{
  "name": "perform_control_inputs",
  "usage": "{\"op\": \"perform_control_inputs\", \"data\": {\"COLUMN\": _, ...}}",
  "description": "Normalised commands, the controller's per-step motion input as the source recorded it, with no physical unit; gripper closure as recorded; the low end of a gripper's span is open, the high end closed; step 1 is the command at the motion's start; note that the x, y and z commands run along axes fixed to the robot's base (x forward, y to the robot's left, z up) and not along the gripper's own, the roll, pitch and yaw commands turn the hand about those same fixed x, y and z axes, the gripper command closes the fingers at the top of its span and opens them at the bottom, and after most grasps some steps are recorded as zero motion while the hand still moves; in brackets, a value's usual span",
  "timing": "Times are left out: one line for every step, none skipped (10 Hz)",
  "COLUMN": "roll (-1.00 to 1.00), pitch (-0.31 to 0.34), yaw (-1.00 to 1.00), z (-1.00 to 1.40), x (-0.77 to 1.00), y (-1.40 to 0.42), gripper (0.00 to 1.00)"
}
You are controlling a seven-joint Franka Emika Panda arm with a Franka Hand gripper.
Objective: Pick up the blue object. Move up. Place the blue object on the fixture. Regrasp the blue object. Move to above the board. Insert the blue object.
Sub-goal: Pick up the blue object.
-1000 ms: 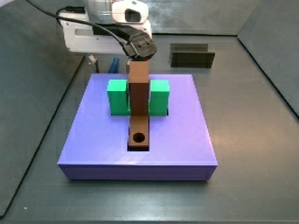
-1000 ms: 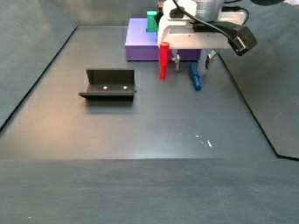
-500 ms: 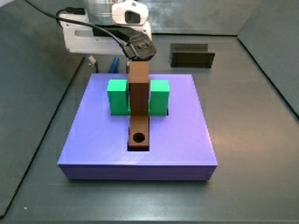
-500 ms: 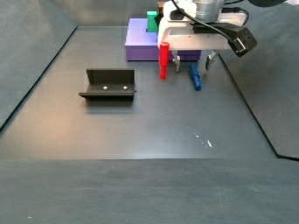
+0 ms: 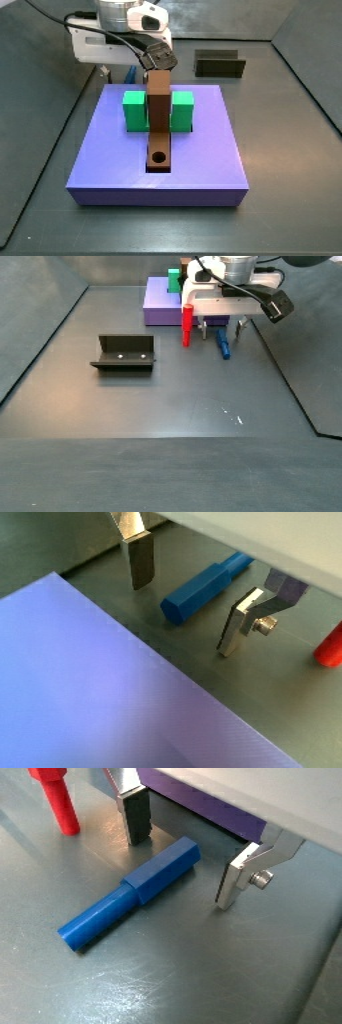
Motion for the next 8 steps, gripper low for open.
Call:
{"op": "perform_control_inputs", "data": {"roll": 0.0, "pitch": -0.143, "yaw": 0.0, "z": -0.13, "x": -0.09, "y": 0.0, "gripper": 0.0}}
{"op": "perform_control_inputs", "data": {"roll": 0.0, "pitch": -0.1, "yaw": 0.0, "z": -0.1, "x": -0.03, "y": 0.0, "gripper": 0.0}}
{"op": "perform_control_inputs", "data": {"roll": 0.0, "pitch": -0.019, "yaw": 0.0, "z": -0.02, "x": 0.0, "y": 0.0, "gripper": 0.0}}
{"op": "perform_control_inputs", "data": {"roll": 0.0, "pitch": 0.0, "yaw": 0.0, "z": 0.0, "x": 0.0, "y": 0.0, "gripper": 0.0}}
{"op": "perform_control_inputs", "data": {"roll": 0.0, "pitch": 0.0, "yaw": 0.0, "z": 0.0, "x": 0.0, "y": 0.0, "gripper": 1.0}}
{"op": "perform_control_inputs", "data": {"roll": 0.0, "pitch": 0.0, "yaw": 0.0, "z": 0.0, "x": 0.0, "y": 0.0, "gripper": 1.0}}
{"op": "perform_control_inputs", "data": {"roll": 0.0, "pitch": 0.0, "yaw": 0.0, "z": 0.0, "x": 0.0, "y": 0.0, "gripper": 1.0}}
{"op": "perform_control_inputs", "data": {"roll": 0.0, "pitch": 0.0, "yaw": 0.0, "z": 0.0, "x": 0.0, "y": 0.0, "gripper": 1.0}}
